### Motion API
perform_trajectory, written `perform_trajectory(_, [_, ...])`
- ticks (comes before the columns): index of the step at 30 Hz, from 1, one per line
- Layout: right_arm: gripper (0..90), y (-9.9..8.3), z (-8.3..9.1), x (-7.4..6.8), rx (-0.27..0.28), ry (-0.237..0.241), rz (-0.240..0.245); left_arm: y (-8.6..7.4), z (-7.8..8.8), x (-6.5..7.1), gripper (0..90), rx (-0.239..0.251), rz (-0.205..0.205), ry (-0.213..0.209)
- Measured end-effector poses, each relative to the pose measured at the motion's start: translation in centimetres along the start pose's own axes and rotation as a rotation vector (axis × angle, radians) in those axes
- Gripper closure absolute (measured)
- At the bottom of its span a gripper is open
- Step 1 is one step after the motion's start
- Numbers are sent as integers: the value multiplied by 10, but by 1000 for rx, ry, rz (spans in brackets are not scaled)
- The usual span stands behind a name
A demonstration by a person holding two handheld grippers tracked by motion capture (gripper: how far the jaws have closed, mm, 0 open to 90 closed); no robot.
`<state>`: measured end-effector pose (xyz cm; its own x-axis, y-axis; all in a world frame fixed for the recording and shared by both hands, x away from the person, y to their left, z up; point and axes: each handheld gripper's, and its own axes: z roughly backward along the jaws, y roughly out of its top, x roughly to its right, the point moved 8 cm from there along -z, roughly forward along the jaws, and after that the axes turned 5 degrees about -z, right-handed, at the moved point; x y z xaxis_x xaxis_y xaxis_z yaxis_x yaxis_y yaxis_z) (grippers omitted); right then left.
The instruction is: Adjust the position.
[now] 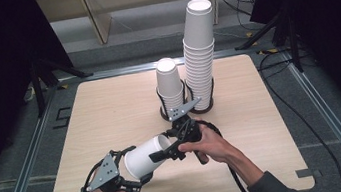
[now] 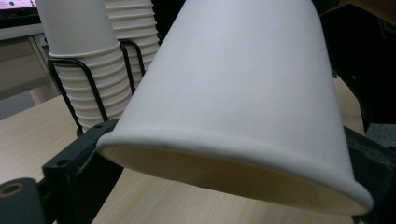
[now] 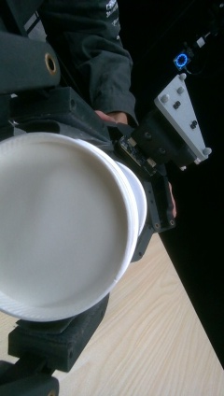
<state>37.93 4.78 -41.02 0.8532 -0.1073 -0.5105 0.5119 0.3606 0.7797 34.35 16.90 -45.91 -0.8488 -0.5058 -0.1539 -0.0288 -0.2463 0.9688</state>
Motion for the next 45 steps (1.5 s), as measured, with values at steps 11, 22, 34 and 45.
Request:
perform_trajectory(11, [157,5,11,-1,-41,-132,119,-2,2,2,77,-48,-25,-20])
perform_trajectory(22, [159,2,24,-15,-200,-291,305,-11,1,6,78,-150,-59,-75])
perform_trajectory(34, [171,-16,10,-14,-370,-393,385,-19,2,6,79,-265,-63,-91])
perform_trajectory(45, [185,-29,-14,-11,-477,-390,487,-22,-1,14,79,-318,-96,-153])
